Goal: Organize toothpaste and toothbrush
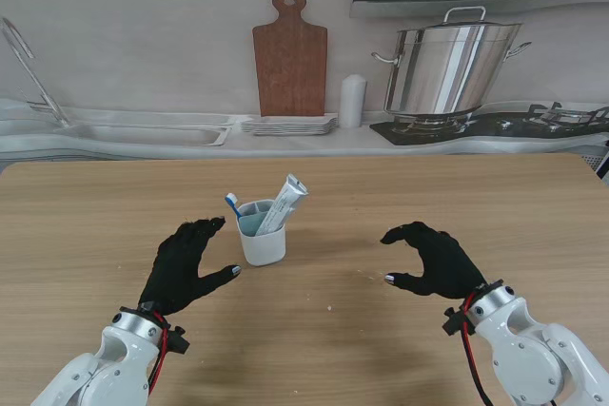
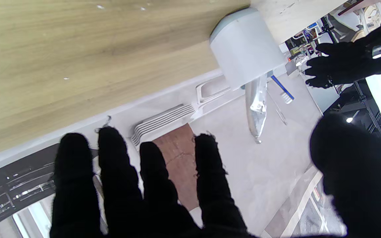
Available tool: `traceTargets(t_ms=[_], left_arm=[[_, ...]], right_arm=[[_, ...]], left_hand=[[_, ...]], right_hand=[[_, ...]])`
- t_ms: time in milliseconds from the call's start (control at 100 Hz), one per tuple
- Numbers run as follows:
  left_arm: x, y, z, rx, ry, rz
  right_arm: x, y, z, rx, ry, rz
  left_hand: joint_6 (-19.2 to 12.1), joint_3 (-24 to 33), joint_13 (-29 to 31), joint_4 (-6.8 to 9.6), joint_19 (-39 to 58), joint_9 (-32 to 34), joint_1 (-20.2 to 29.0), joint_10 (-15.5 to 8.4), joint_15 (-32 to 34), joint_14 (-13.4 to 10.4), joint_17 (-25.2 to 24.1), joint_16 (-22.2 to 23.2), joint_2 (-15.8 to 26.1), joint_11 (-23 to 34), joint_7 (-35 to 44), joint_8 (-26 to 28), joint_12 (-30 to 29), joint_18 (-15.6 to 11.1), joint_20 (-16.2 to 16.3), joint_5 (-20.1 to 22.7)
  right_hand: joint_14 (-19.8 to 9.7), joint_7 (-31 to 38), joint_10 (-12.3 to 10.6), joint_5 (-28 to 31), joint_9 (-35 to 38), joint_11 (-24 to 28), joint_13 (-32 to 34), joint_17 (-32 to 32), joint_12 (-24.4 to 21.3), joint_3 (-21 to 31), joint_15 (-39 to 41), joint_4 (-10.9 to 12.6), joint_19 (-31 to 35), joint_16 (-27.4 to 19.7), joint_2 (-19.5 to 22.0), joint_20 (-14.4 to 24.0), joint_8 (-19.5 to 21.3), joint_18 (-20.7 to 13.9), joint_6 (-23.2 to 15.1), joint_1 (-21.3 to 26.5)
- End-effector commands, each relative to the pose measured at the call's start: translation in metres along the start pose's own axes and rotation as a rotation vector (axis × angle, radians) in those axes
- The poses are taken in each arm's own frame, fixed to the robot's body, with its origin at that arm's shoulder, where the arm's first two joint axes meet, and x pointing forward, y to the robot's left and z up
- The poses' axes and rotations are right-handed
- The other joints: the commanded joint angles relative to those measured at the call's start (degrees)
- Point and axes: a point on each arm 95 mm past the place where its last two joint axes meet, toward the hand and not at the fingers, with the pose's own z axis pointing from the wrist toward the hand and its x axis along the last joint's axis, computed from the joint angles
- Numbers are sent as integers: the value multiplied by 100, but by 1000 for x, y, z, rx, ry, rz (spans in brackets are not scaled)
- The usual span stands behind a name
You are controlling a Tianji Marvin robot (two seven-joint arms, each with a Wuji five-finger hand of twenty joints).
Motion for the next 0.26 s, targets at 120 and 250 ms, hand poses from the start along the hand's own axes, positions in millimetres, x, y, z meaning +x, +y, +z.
traceTargets(t_ms=[120,250], left_arm=[[4,-2,0,-4,14,-2],[4,-1,2,-12,14,-8]], right_arm=[[0,-6,0,23,-15,17],[0,-8,3,32,-26,27]], left_hand=[[17,-8,96,-2,120,70,78,-8,60,-29,-97,-33,53,135,31,-66,2,6,-74,138],[5,1,118,-5,173,86,90,-6,56,-13,-107,-28,46,139,56,-51,6,27,-88,169]], right_hand=[[26,-47,32,181,107,-90,49,22,-65,44,39,137,8,-95,47,-12,-3,45,15,-25],[26,-29,47,175,110,-94,47,18,-61,39,53,139,23,-87,56,-5,12,40,-1,-17]])
